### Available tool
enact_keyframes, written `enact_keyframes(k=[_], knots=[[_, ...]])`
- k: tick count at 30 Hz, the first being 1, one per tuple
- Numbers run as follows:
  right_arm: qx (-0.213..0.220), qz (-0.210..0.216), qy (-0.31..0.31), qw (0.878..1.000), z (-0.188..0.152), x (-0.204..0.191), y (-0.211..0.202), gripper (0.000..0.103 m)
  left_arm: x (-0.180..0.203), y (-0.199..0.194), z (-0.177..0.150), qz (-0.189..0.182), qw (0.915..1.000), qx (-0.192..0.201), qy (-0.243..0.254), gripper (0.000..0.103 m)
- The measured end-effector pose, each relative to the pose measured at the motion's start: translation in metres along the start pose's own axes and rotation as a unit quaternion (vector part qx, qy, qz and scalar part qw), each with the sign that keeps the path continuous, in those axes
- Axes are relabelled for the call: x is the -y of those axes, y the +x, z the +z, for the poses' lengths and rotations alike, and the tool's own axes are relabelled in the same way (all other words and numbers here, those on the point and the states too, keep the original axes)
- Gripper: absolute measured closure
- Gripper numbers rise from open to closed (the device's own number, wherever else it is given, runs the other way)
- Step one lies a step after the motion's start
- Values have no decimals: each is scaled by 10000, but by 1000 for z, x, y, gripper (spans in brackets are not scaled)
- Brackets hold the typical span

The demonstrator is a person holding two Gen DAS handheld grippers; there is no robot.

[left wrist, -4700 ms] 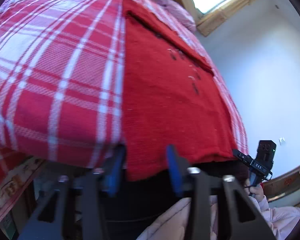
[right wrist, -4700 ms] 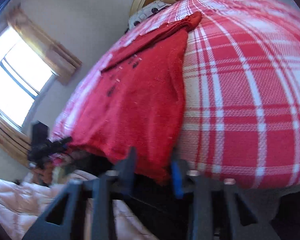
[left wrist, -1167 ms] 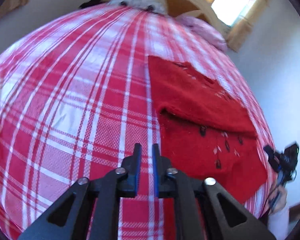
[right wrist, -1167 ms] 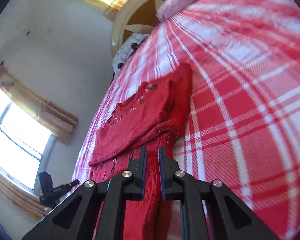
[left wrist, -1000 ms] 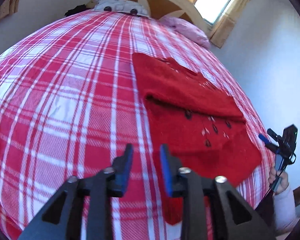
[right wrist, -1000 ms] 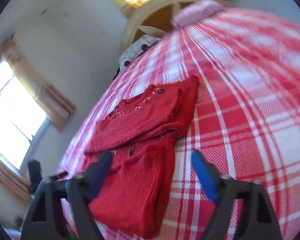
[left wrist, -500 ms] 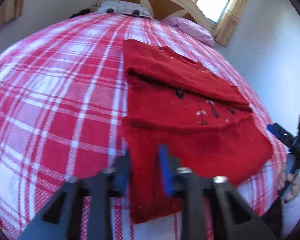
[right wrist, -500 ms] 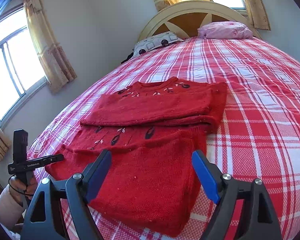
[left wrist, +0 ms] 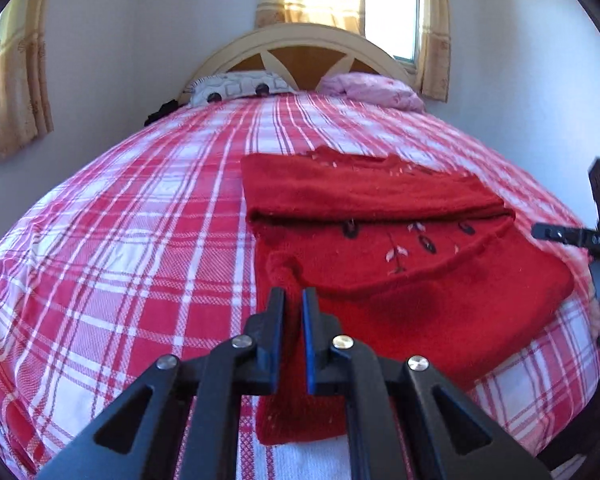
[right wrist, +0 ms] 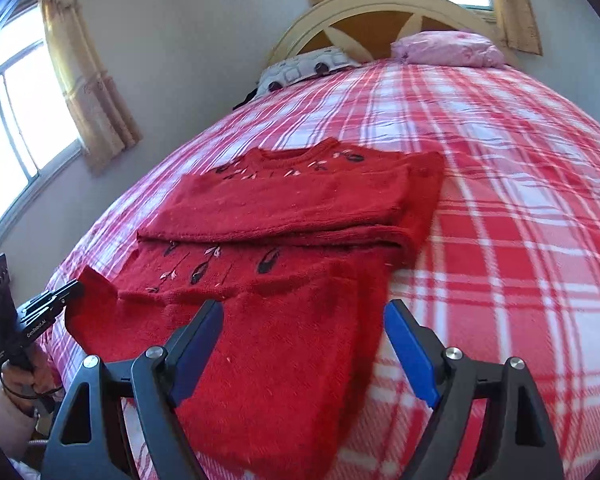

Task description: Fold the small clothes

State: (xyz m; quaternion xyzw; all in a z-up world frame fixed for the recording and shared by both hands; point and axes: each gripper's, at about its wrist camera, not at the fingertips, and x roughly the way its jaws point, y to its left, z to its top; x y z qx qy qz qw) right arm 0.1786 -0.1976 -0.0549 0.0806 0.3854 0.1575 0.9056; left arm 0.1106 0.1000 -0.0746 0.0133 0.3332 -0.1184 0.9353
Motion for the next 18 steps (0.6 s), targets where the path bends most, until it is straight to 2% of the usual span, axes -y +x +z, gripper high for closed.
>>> enact_keyframes(k=[3,5,7,8,10,12,15,18], knots=[[-258,-129,-344,9990,2,-11,21,21,-3,16,-4,-238,9990,-349,-145,93],[-433,-232,-421,9979,4,-13,30,23,-4,20,-6,-370,9982,-413,-208,93],[-494,-301,-541,9969,4,-16,32,25,-5,20,-5,-555,9974,-391,-222,88],[-516,-313,-592,9964,4,-17,31,30,-5,20,-4,-612,9971,-399,-218,83],[-546,-466,-744,9946,1,-20,30,58,-5,23,-2,-633,9967,-447,-224,71],[-518,-413,-742,9950,0,-19,25,66,-5,25,-2,-605,9967,-479,-249,61],[-467,-148,-441,9978,-3,-10,18,67,-8,28,-5,-577,9964,-557,-286,58],[-448,-117,-427,9980,-3,-8,17,67,-13,28,-6,-694,9951,-550,-434,58]])
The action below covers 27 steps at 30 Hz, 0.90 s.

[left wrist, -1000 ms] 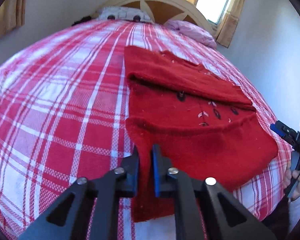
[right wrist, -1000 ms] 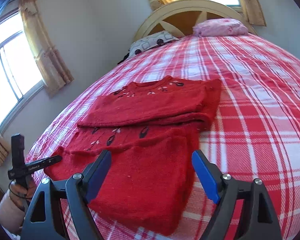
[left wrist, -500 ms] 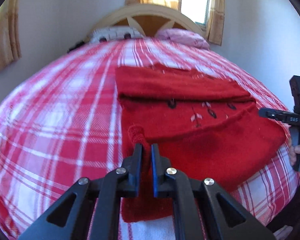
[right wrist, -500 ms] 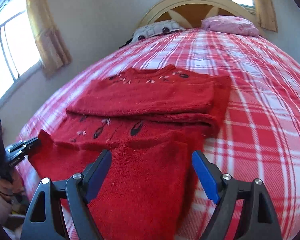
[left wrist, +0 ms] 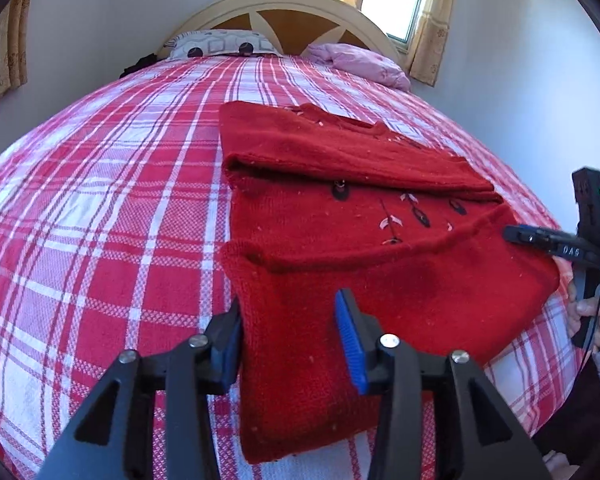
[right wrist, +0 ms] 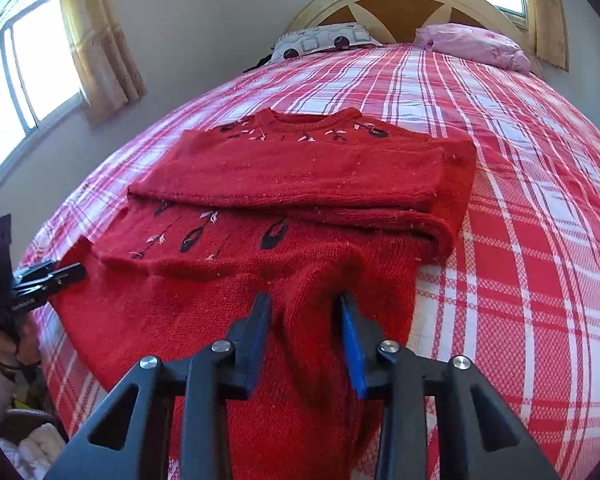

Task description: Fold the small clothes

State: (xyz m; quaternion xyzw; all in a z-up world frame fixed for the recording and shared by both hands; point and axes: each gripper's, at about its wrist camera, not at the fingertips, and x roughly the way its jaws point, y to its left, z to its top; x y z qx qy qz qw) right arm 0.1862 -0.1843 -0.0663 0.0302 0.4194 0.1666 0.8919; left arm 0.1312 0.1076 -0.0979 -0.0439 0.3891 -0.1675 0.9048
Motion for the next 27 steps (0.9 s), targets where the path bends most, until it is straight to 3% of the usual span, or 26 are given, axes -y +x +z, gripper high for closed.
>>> enact_keyframes(k=[5,7,8,10,11,12,20,27], knots=[[-86,-118,-133,9998,6,-7,8,66,-6,0,3,-258,9992,41,-309,61],[-84,-66,-81,9999,7,-6,11,65,-10,5,4,-203,9987,-20,-457,77],[-82,-44,-53,9999,7,-5,11,65,-12,6,4,-193,9983,-51,-539,90],[-61,-53,-61,9999,6,-5,7,70,-16,4,2,-281,9972,-38,-699,95],[-42,-80,-94,9999,4,-7,5,77,-17,1,0,-352,9968,-23,-718,96],[-15,-77,-149,9999,2,-9,0,91,-17,-2,-1,-399,9968,6,-697,97],[686,271,112,9972,-5,-16,-49,93,-23,-33,4,-783,9918,523,-860,97],[1081,196,257,9936,7,-18,-71,94,-14,-41,26,-656,9938,671,-599,97]])
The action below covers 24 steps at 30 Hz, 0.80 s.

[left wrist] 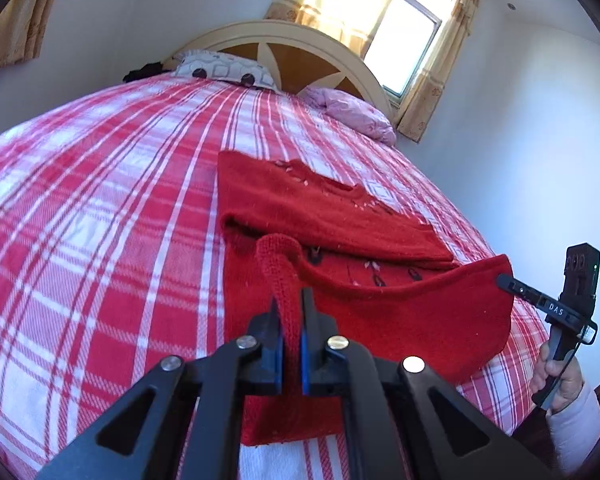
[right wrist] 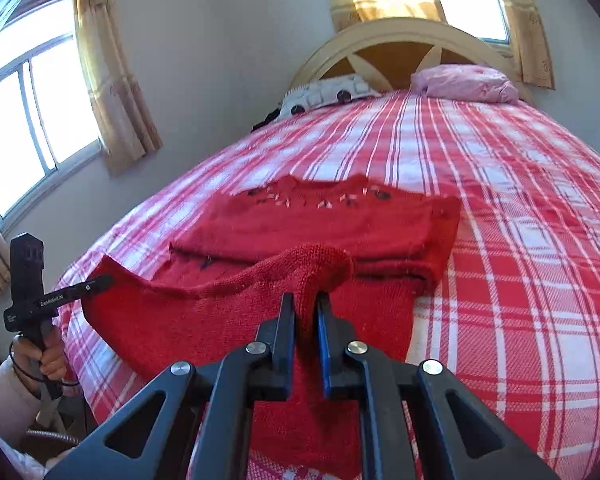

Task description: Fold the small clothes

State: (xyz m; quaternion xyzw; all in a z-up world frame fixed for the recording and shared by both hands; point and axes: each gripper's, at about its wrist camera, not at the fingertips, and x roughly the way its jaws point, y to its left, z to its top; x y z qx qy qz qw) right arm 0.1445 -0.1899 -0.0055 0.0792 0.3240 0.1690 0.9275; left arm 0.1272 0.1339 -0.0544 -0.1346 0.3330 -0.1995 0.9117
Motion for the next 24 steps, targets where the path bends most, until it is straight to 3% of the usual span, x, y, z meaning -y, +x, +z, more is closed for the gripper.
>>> enact_keyframes(k=[12,19,24], knots=[[217,-212,85,9995,62,21,14,94,-9,30,79,143,9998,132,-17,97],[247,-697,-55,9972,118,45,59,96,-17,83,137,85,9990,112,-425,97],[142,-1117,-13,9936,147,76,100,99,-18,135,170,423,9986,18,-326,97]])
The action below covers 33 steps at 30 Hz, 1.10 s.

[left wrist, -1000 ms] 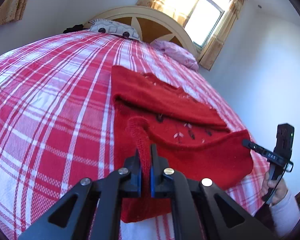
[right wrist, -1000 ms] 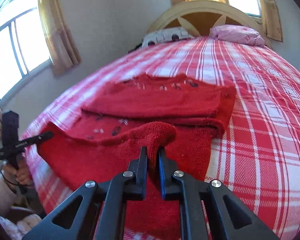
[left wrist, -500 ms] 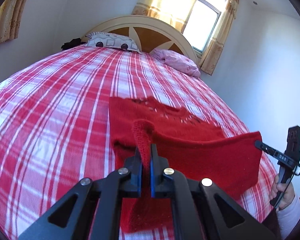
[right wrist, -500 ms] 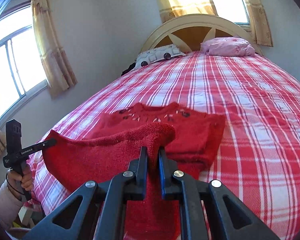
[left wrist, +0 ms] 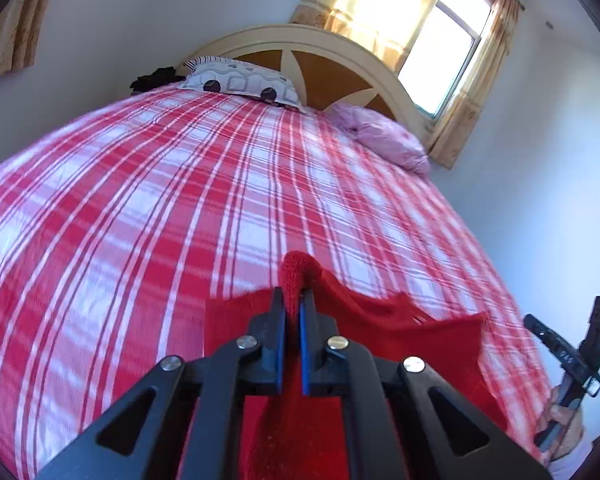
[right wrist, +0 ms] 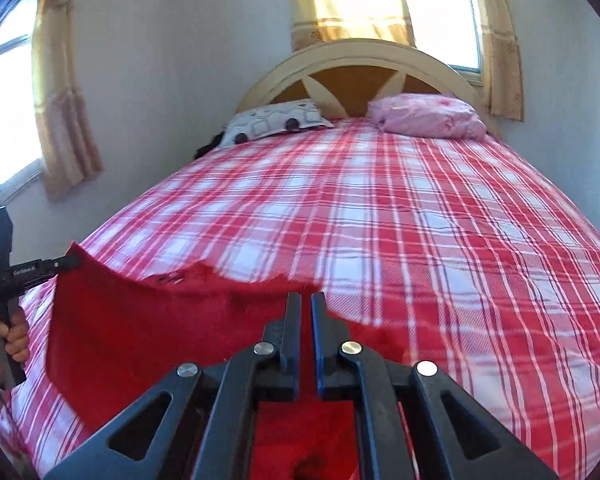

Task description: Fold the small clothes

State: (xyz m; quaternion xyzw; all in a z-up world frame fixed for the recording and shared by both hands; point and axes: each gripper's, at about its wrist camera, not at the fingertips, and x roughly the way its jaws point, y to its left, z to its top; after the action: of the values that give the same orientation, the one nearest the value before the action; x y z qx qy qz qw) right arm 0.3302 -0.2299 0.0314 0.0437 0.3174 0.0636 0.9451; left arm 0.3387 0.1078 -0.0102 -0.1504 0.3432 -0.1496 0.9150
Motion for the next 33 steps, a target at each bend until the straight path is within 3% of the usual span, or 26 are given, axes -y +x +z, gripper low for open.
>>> enact_keyframes(k=[4,8,9,11,12,13,18,19,20,21,22,23,29,33], knots=[[-366,180,615,9973,-6,29,37,98,0,46,8,407,9983,-367,182,97],[-625,913,936,9894,-22,32,49,98,-14,62,-5,433,9969,-642,107,97],[-733,993,971,9876,-22,29,53,94,-19,62,-10,418,9970,-643,61,97],[-1051,1175,1117,9812,-24,26,68,59,-23,62,-13,418,9971,-636,6,97],[-1191,1214,1188,9783,-25,24,78,29,-26,62,-16,408,9971,-646,-55,97],[-1250,1226,1187,9774,-26,21,85,24,-27,61,-17,394,9971,-647,-86,97],[-1941,853,709,9747,-35,1,125,27,-25,57,-17,401,9974,-594,-46,97],[-2003,817,539,9748,-37,-4,128,41,-25,58,-16,409,9974,-597,-19,97],[-2007,736,340,9763,-37,-8,129,48,-24,58,-15,422,9973,-601,12,97],[-1975,596,95,9784,-37,-12,129,63,-22,57,-15,445,9972,-597,69,97],[-1948,551,-65,9793,-37,-15,128,90,-22,58,-14,459,9972,-588,99,97],[-1913,565,-62,9799,-37,-14,125,97,-21,57,-14,469,9972,-570,115,97],[-762,406,-138,9962,-12,-10,72,97,-19,44,-6,436,9986,-307,63,97],[-248,7,-336,9991,9,-9,56,97,-12,51,7,483,9986,-215,77,97]])
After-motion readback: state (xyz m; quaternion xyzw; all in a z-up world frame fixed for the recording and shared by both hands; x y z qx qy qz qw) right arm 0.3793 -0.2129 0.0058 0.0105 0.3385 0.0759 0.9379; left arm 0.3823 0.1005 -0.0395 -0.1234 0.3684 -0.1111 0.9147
